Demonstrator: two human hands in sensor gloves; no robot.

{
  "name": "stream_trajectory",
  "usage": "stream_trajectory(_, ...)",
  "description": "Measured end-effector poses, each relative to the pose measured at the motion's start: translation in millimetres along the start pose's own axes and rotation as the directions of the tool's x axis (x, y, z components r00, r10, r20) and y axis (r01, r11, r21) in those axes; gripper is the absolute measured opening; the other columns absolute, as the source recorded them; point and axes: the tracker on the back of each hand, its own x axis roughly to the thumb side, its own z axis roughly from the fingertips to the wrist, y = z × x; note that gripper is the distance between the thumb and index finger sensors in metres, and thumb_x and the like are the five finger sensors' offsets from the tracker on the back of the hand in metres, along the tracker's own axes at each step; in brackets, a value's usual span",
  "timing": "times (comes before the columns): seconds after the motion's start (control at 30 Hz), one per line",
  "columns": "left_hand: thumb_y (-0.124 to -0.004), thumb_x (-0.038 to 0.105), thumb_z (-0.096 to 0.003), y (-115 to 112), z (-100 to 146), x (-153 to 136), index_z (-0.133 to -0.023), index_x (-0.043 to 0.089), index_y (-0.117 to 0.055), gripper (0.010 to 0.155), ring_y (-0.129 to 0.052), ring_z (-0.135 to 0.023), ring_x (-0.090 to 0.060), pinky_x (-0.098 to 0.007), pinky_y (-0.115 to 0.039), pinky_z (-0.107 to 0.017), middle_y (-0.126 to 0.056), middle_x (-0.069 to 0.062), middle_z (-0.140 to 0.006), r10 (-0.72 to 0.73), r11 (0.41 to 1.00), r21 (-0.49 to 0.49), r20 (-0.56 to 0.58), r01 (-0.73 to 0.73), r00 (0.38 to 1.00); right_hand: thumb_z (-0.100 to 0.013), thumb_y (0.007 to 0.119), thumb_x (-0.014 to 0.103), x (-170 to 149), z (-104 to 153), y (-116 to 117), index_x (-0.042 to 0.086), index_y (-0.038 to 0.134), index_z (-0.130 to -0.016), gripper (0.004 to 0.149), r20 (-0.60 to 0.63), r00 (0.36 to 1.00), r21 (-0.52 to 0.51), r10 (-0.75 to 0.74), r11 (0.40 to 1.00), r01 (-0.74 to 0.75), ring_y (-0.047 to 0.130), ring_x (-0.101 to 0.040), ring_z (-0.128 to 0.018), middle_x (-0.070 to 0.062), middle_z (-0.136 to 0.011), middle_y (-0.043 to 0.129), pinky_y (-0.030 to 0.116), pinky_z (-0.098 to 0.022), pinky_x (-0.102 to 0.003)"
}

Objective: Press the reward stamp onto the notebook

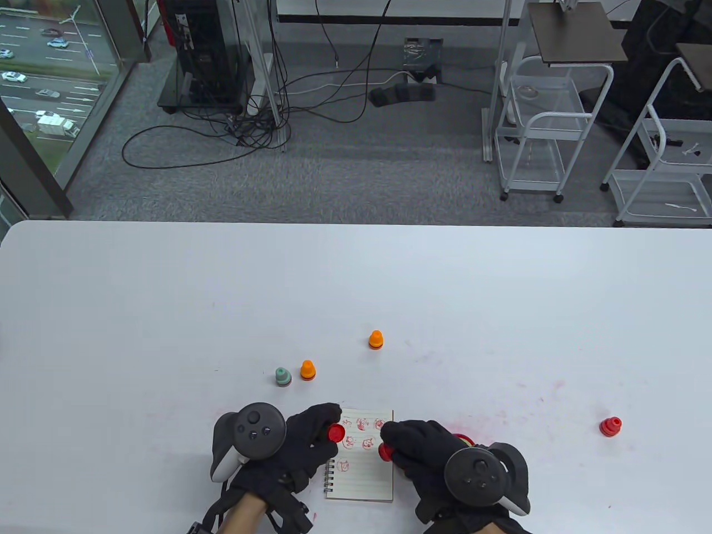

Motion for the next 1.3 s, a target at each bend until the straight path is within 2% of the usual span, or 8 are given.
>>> stream_trajectory(0.07,-0.086,0.026,-0.0460,-2.8,-0.4,3.3,-0.110,0.009,-0.057,0.072,-0.089,-0.074,-0.030,-0.055,-0.075,-0.062,-0.085,-0.009,-0.086,0.024,1.000,-0.018,0.030,-0.023,0.999,-0.043,0.083,0.025,3.8,-0.4,2.5,0.018,0.074,-0.093,0.052,0.010,1.000,-0.025,-0.022,0.999,0.022,0.094,-0.030,-0.064,-0.009,-0.085,0.090,0.084,-0.049,-0.045)
stream_trajectory(0.13,-0.086,0.026,-0.0457,-5.2,-0.5,6.1,-0.108,0.008,-0.064,0.068,-0.090,-0.073,-0.030,-0.056,-0.076,-0.062,-0.086,-0.010,-0.085,0.041,0.999,-0.036,0.044,-0.040,0.998,-0.043,0.083,0.025,6.3,-0.8,4.4,0.016,0.072,-0.094,0.053,0.019,0.999,-0.041,-0.032,0.999,0.032,0.094,-0.030,-0.063,-0.010,-0.084,0.089,0.085,-0.049,-0.045)
stream_trajectory(0.43,-0.089,0.035,-0.0404,-15.1,-0.7,20.3,-0.099,0.006,-0.072,0.068,-0.093,-0.068,-0.026,-0.055,-0.079,-0.059,-0.090,-0.003,-0.078,-0.016,0.997,-0.076,0.133,0.026,0.991,-0.042,0.084,0.026,12.9,-0.5,8.4,0.018,0.075,-0.090,0.050,0.047,0.996,-0.070,-0.075,0.994,0.078,0.096,-0.028,-0.061,-0.009,-0.083,0.091,0.086,-0.047,-0.044)
stream_trajectory(0.87,-0.088,0.039,-0.0399,-18.0,-1.6,24.4,-0.098,0.006,-0.073,0.068,-0.094,-0.066,-0.026,-0.056,-0.079,-0.059,-0.091,-0.003,-0.076,-0.024,0.996,-0.078,0.143,0.035,0.989,-0.042,0.084,0.027,19.0,0.0,14.4,0.019,0.076,-0.089,0.049,0.072,0.997,-0.078,0.006,0.997,0.000,0.096,-0.028,-0.060,-0.009,-0.082,0.092,0.086,-0.047,-0.043)
stream_trajectory(1.3,-0.086,0.041,-0.0377,-18.3,-0.6,25.1,-0.093,0.005,-0.078,0.067,-0.097,-0.061,-0.025,-0.056,-0.081,-0.057,-0.094,-0.001,-0.070,-0.061,0.997,-0.040,0.175,0.069,0.983,-0.041,0.085,0.022,20.2,-0.6,13.8,0.020,0.080,-0.086,0.045,0.072,0.997,-0.058,-0.020,0.998,0.024,0.096,-0.030,-0.061,-0.010,-0.083,0.092,0.086,-0.048,-0.045)
